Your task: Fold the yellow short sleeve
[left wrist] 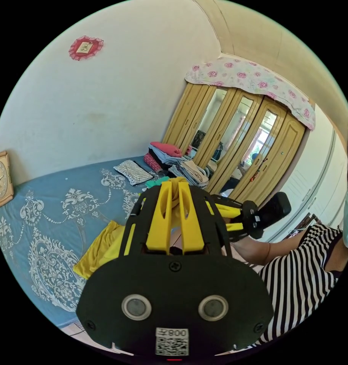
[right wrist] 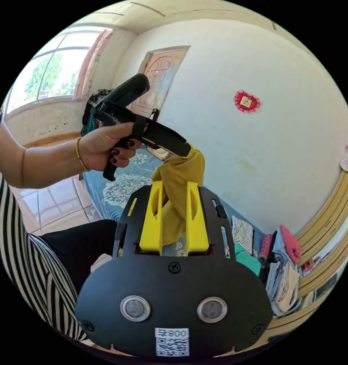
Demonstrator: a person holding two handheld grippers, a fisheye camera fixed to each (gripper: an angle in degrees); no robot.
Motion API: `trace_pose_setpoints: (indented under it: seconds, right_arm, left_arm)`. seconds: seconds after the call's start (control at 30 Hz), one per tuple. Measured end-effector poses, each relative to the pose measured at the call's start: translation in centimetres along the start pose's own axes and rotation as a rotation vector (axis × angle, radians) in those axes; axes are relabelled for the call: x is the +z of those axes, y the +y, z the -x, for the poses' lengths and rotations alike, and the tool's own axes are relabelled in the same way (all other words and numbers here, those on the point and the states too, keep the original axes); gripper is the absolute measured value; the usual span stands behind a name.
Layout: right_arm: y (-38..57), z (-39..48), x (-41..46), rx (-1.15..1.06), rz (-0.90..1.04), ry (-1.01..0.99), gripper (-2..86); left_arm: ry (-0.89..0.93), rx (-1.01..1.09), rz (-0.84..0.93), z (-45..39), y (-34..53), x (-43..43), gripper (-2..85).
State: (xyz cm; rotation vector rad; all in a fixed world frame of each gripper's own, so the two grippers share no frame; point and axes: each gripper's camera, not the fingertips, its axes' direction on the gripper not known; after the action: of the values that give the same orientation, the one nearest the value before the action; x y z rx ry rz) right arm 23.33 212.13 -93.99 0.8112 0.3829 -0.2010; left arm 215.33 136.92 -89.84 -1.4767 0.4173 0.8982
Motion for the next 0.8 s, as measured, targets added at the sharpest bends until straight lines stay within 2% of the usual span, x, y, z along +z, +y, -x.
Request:
trace_pose_setpoints:
  seconds: [0.2,0.4,0.53,0.67,0.8]
  right_arm:
    - [4.3,8.7,2.1,-0.058,-0.075,0.326,6.3]
    - [8.3,13.9,1.8,-0.041,-0.083,0.245,9.3]
    - [10.7,17.9,2.6,-0.119,-0.076,0.350,8.8]
    - [12.3,19.4,4.2,-0.105,-0.035,0.373,8.6]
    - [14.1,21.4,4.5,-0.093,-0.053,0.460,3.4]
  left_arm:
    - [-0.004,-0.001,-0.009,-2.8,-2.2,1.8,2.8]
    - [0.004,-0.039,-0.031,-3.9,-4.1,2.4,2.7]
    - [0.023,-0.046,-0.035,-4.8,-5.2,2.9,2.8]
    - [0.034,-0.033,-0.034,-6.4,-6.6,3.5,2.8]
    - [0.029,-0.025,-0.039,-7.6,-8.0,3.4,3.0]
